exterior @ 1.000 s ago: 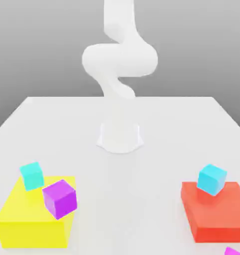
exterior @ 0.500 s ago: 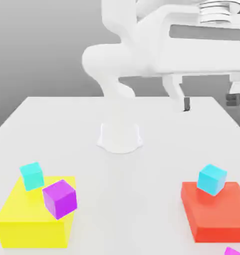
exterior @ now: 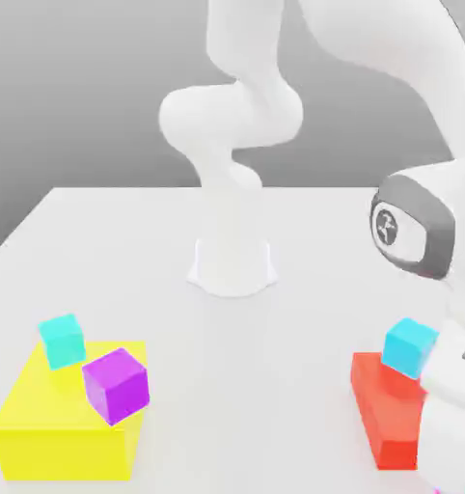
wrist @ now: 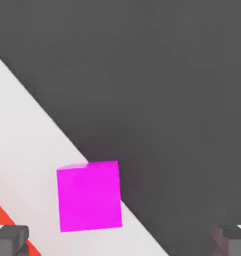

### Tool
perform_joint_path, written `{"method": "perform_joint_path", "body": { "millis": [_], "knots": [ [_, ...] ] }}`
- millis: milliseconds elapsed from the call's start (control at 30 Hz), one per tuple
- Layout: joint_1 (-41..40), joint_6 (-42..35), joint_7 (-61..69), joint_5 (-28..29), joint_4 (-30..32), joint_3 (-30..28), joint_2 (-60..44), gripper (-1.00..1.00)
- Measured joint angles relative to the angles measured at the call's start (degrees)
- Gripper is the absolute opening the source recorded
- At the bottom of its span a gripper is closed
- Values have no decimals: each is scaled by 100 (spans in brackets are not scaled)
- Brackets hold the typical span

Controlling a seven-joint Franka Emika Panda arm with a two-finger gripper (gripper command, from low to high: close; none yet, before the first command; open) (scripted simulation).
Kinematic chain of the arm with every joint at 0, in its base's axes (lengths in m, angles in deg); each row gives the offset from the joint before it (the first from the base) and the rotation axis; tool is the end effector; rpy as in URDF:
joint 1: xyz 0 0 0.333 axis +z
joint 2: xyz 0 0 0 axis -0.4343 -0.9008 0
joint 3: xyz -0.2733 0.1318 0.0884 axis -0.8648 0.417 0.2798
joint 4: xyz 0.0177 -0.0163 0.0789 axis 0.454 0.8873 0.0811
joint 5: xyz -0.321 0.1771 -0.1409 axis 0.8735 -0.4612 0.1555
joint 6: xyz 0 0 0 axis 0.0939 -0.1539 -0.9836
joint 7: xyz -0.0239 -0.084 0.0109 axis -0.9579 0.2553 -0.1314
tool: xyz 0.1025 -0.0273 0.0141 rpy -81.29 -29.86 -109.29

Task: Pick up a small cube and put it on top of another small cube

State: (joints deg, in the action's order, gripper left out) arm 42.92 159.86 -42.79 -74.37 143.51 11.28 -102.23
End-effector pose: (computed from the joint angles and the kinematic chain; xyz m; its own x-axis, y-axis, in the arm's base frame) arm 0.5418 0.2382 0.1910 0.9908 0.1346 0.0097 0.1347 -0.9909 -0.0026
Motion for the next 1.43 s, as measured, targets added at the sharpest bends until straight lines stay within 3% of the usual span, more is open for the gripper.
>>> {"method": "perform_joint_path", "body": {
  "millis": [100, 133, 333, 500, 933, 1133, 1300, 1333, 1433],
  "knots": [
    [87, 426, -40, 103, -143, -82, -622, 0],
    [105, 513, -51, 122, -171, -102, -741, -100],
    [111, 552, -48, 122, -185, -109, -800, -100],
    [32, -11, 22, -27, 24, 12, -24, -100],
    [483, -439, -1476, -1163, 2223, 609, 2687, -100],
    [658, -587, -2611, -1129, 3277, 821, 3874, -100],
    [586, 265, -3063, -772, 3581, 919, 3299, -100],
    [600, 464, -3122, -699, 3612, 898, 3124, 100],
    [600, 464, -3122, -699, 3612, 898, 3124, 100]
  ]
}}
